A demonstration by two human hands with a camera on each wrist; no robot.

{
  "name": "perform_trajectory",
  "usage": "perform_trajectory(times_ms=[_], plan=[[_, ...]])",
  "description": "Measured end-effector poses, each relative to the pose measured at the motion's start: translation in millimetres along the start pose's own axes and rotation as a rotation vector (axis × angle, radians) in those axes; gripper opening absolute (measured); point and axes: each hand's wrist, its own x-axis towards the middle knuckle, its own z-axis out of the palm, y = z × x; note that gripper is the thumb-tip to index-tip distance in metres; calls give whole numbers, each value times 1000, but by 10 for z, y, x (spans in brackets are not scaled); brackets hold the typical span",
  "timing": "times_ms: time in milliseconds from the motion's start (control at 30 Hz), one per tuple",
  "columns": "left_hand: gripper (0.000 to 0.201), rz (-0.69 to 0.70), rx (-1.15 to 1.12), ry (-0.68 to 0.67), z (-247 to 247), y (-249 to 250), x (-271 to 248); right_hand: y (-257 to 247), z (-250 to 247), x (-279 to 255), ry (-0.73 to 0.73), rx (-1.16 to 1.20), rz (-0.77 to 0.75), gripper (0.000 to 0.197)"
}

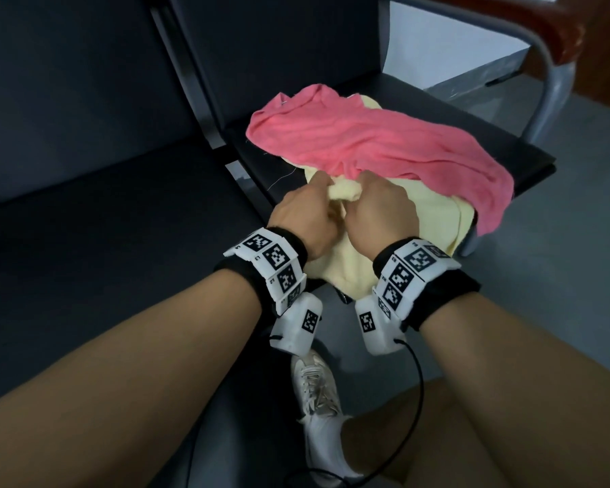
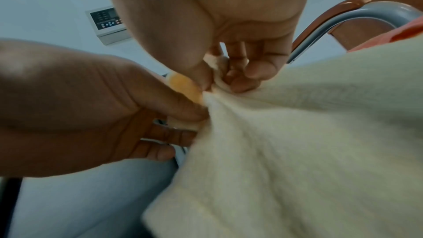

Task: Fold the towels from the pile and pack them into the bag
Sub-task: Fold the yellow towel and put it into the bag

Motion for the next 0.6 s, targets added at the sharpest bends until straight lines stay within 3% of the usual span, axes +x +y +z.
perform_trajectory(times_ms=[67,167,233,267,367,467,500,600], plan=[[42,-15,-12,-23,-23,-4,-16,-30,-29,10,66,81,-24,27],[70,-20,-78,-30,-39,-13,-17,-82,-50,0,156,223,-111,4],[78,-15,-91,-23,-53,-16,-14,-123,-31,-24,172,286,-188,2],[70,-15,-67,-27,-63,-11,-7,-142,-21,-38,174,315,-223,7],[10,-10,29,8,-100,9,-7,-189,-29,-64,157,396,-269,10],[16,-46,-24,76,-182,25,-43,-212,-68,-84,145,478,-263,16],[10,-38,-53,103,-204,17,-49,-216,-85,-91,133,504,-245,28],[22,-27,-161,157,-236,-32,-41,-160,-82,-72,109,485,-149,55]])
